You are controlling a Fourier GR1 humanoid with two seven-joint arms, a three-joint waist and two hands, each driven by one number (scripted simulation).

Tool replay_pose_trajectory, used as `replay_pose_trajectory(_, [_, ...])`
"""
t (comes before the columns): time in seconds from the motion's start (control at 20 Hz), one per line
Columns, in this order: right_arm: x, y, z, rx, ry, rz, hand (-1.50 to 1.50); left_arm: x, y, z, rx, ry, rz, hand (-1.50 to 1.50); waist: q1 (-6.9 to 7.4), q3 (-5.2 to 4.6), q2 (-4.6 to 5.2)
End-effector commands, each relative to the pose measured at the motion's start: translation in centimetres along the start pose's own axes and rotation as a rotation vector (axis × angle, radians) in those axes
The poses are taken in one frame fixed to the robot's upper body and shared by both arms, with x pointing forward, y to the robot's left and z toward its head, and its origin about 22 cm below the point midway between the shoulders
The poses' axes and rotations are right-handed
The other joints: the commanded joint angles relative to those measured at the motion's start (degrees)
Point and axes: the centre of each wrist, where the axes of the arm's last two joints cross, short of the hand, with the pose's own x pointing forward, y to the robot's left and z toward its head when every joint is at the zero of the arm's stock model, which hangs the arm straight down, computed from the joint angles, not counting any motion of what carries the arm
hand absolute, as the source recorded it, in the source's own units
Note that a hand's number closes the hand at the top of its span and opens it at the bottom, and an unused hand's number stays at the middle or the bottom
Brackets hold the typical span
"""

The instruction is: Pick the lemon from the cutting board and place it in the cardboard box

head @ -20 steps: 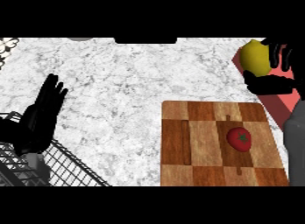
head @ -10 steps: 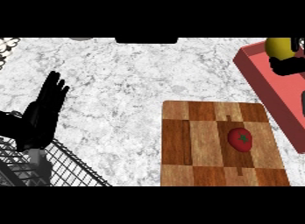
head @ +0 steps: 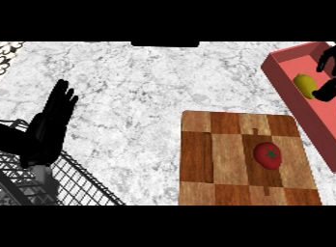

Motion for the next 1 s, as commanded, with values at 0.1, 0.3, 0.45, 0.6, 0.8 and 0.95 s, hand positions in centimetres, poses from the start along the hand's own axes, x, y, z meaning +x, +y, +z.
replay_pose_trajectory(0.1, [-3.9,2.6,-1.7,0.019,0.005,-0.143,-1.50,0.0,-0.8,0.1,-0.002,-0.007,0.015,0.00,0.36,0.12,0.13])
replay_pose_trajectory(0.3, [-2.8,0.8,-2.2,-0.204,-0.072,-0.265,-1.50,-0.3,-0.4,0.3,0.004,0.002,0.000,0.00,0.31,0.15,0.01])
replay_pose_trajectory(0.45, [-3.0,0.0,-2.1,-0.359,-0.146,-0.384,-1.50,-0.3,1.2,0.8,0.007,0.003,-0.001,0.00,-0.07,0.12,-0.25])
replay_pose_trajectory(0.6, [-2.3,-1.7,-2.5,-0.413,-0.171,-0.595,-1.50,-0.2,0.6,0.5,0.009,0.013,-0.003,0.00,-0.60,0.09,-0.43])
replay_pose_trajectory(0.8, [-3.7,-2.2,-2.9,-0.357,-0.131,-0.851,-1.50,0.7,0.3,0.1,0.018,0.005,0.019,0.00,-0.91,0.08,-0.43])
replay_pose_trajectory(0.95, [-4.0,-2.1,-2.6,-0.349,-0.119,-1.057,-1.50,0.6,0.7,0.6,0.032,0.013,0.000,0.00,-1.80,0.04,-1.02])
